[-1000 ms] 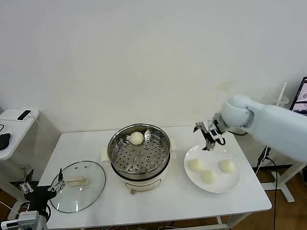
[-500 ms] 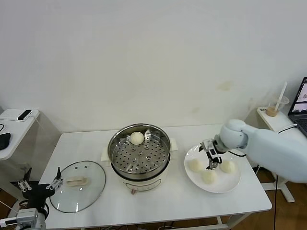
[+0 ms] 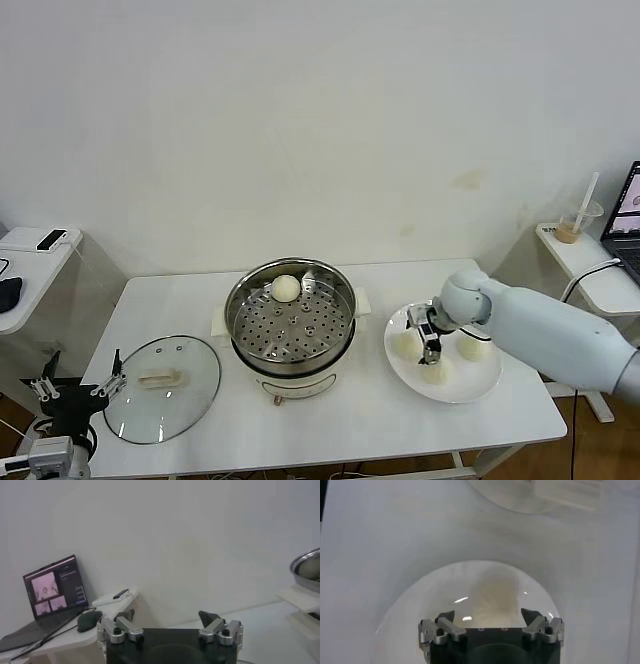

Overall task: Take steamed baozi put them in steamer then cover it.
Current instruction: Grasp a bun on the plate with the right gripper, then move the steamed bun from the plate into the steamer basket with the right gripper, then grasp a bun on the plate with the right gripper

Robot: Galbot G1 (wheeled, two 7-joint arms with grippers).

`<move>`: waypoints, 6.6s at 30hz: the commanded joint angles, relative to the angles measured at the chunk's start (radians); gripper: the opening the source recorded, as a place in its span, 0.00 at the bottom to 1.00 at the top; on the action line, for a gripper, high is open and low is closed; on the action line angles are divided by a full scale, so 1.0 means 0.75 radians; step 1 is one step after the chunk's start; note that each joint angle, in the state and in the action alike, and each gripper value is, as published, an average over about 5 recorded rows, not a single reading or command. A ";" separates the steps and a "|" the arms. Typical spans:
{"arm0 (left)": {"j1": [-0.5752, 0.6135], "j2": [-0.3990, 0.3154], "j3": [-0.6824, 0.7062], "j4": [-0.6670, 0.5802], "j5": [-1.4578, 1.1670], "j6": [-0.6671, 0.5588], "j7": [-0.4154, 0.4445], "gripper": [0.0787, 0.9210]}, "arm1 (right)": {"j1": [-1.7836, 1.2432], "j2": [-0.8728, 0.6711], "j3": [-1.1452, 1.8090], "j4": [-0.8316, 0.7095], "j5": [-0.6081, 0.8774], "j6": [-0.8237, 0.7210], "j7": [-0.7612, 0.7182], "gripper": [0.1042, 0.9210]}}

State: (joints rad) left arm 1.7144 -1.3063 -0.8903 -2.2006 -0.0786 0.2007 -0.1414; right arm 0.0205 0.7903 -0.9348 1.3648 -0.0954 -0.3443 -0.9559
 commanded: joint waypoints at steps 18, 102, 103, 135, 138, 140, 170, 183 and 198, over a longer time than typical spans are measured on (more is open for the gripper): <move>-0.007 0.000 -0.005 0.000 0.004 -0.001 -0.002 0.88 | -0.059 0.135 0.060 -0.216 -0.069 0.004 -0.015 0.79; -0.038 0.004 -0.006 0.011 0.054 -0.011 -0.002 0.88 | 0.461 0.990 -0.318 -0.389 0.531 -0.339 0.077 0.60; -0.038 0.003 -0.005 0.010 0.054 -0.011 -0.002 0.88 | 0.461 0.988 -0.318 -0.386 0.533 -0.336 0.074 0.60; -0.029 0.019 0.015 -0.022 0.031 0.001 -0.001 0.88 | 0.738 -0.163 -0.271 0.370 0.273 -0.081 -0.252 0.88; -0.021 0.020 0.018 -0.033 0.034 0.000 0.000 0.88 | 0.618 -0.290 -0.174 0.395 0.214 -0.055 -0.263 0.88; -0.018 0.020 0.019 -0.035 0.036 0.000 0.000 0.88 | 0.530 -0.363 -0.112 0.411 0.163 -0.032 -0.270 0.88; -0.011 0.004 0.029 -0.008 0.062 0.000 0.001 0.88 | -0.210 -0.345 0.266 0.257 -0.101 0.065 -0.200 0.88; -0.019 0.007 0.013 0.012 0.058 -0.002 0.004 0.88 | -0.227 -0.195 0.248 0.149 -0.125 0.042 -0.146 0.88; -0.025 0.005 0.009 0.025 0.055 -0.003 0.002 0.88 | -0.235 -0.112 0.239 0.066 -0.159 0.023 -0.132 0.88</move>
State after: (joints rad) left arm 1.6964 -1.3022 -0.8841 -2.1821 -0.0370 0.1984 -0.1399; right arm -0.1464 0.6607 -0.7537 1.4601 -0.1978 -0.3228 -1.0640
